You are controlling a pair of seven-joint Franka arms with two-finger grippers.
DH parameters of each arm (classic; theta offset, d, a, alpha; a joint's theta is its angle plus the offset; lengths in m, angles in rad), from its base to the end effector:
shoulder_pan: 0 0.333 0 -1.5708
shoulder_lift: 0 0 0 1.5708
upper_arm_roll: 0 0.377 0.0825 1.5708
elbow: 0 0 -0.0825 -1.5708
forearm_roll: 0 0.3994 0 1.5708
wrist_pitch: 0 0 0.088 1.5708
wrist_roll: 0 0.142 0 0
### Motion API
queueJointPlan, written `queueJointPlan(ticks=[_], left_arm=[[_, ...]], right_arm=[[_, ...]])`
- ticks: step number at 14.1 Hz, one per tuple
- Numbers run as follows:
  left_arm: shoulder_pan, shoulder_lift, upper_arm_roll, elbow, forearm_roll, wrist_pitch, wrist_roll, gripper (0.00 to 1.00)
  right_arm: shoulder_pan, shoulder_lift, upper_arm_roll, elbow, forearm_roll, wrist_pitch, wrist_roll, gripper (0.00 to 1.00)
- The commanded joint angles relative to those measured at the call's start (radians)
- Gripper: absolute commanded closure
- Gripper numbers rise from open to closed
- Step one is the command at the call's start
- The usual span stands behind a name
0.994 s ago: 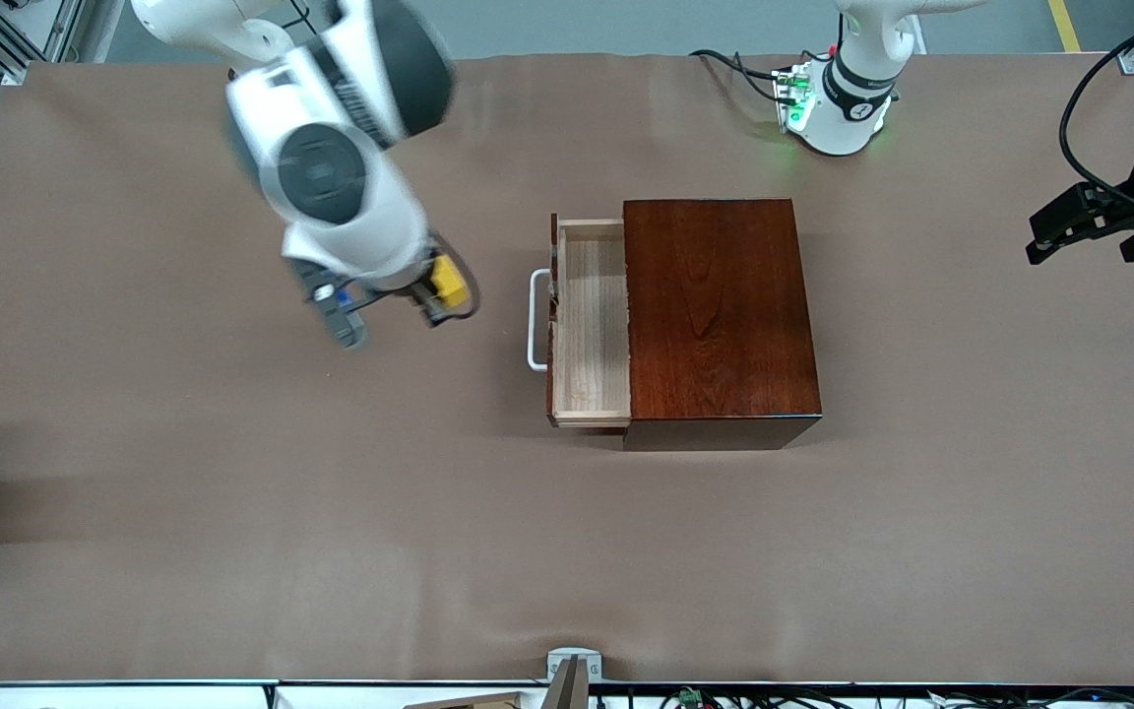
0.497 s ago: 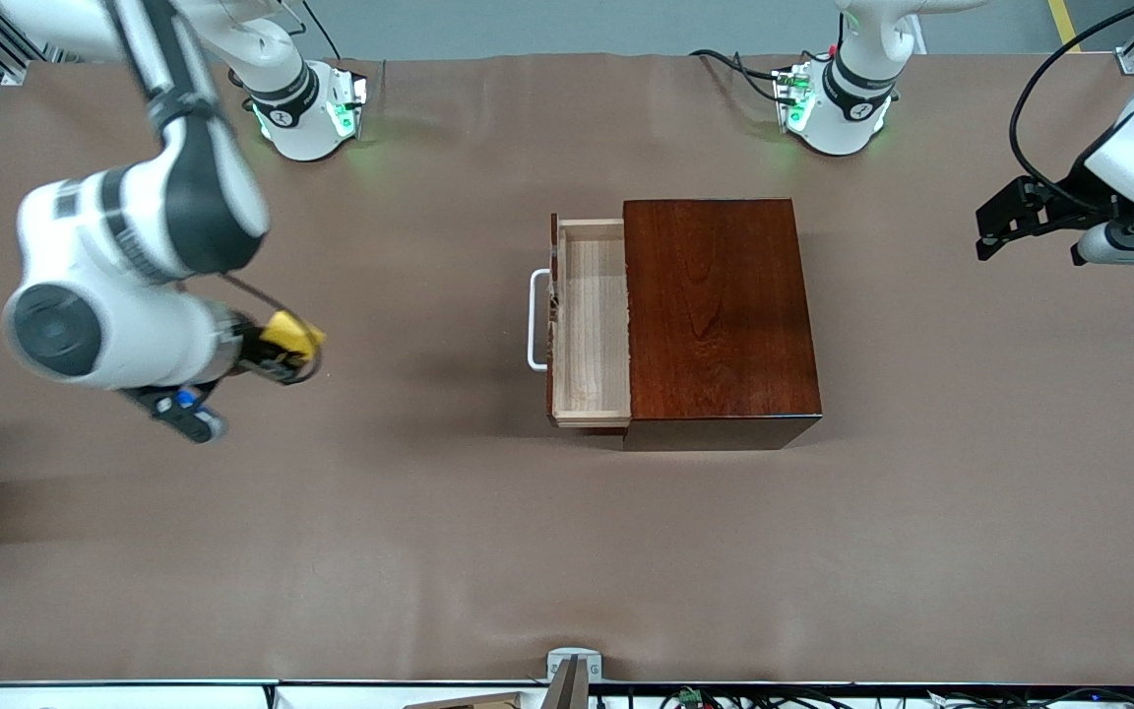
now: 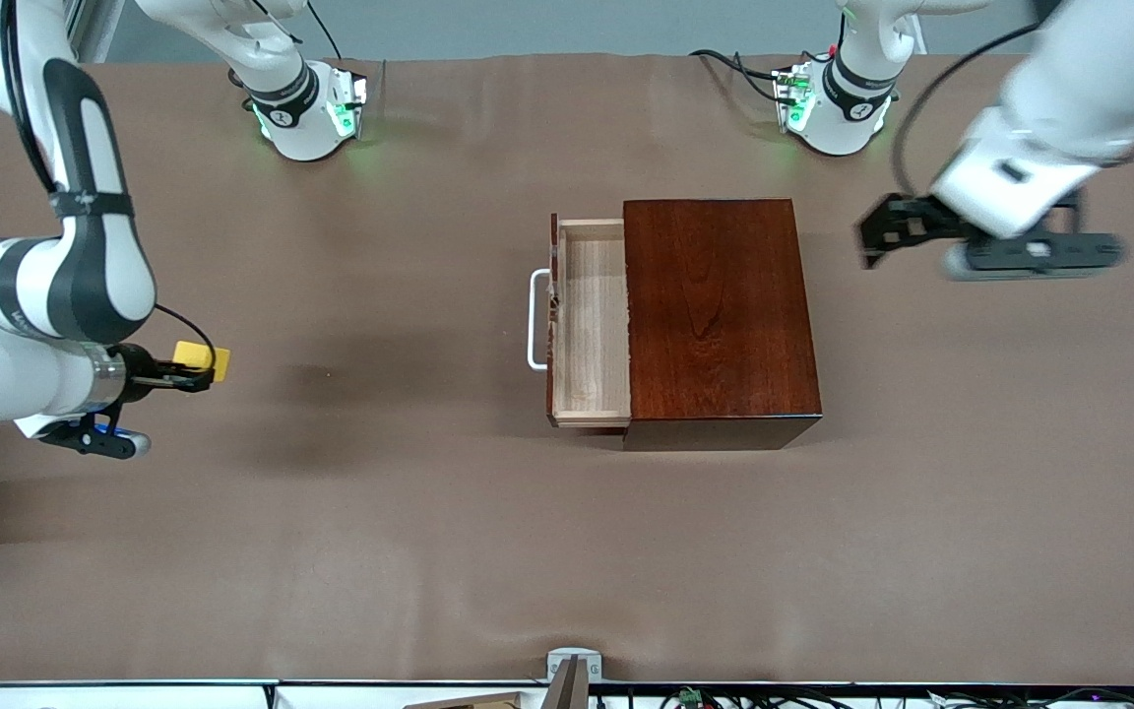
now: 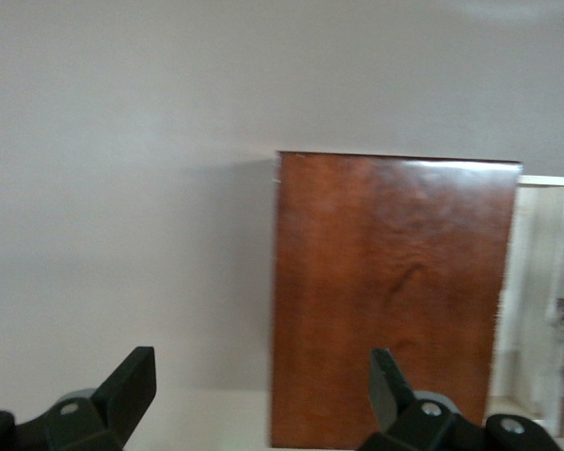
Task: Open drawer, take yellow block, close drawer
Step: 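Set the block down with the right gripper while the left gripper reaches the drawer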
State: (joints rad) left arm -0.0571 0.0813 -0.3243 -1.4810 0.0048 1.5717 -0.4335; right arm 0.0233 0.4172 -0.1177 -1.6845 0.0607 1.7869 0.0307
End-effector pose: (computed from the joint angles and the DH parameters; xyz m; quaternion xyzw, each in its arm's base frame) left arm 0.5600 -0.2144 0.6492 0.9996 0.0266 0.0021 0.0124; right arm 0.6525 -0.0470 0.3524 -0.9853 0.0715 0.1549 0.0089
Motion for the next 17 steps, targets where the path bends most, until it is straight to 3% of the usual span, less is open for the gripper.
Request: queueJointPlan(ticks=[1, 3, 8, 14, 17], left_arm=[[-0.084, 0.078, -0.009, 0.093, -0.008, -0.012, -0.155, 0.00], [-0.160, 0.124, -0.007, 0.122, -0.003, -0.006, -0.259, 0.00], [-0.337, 0.264, 0.011, 0.223, 0.001, 0.092, -0.575, 0.00], [-0.506, 0.385, 0.033, 0.235, 0.030, 0.367, -0.937, 0.00], [-0.648, 0.452, 0.141, 0.237, 0.038, 0.467, -1.065, 0.00]], right_arm=[[-0.081, -0.040, 0.024, -0.212, -0.015, 0.231, -0.174, 1.00], [-0.120, -0.034, 0.026, -0.297, -0.012, 0.365, -0.260, 1.00], [-0.105, -0.003, 0.026, -0.305, -0.012, 0.381, -0.261, 1.00], [-0.092, -0.008, 0.027, -0.393, -0.002, 0.479, -0.145, 1.00], [-0.077, -0.008, 0.029, -0.414, -0.002, 0.493, -0.066, 1.00]])
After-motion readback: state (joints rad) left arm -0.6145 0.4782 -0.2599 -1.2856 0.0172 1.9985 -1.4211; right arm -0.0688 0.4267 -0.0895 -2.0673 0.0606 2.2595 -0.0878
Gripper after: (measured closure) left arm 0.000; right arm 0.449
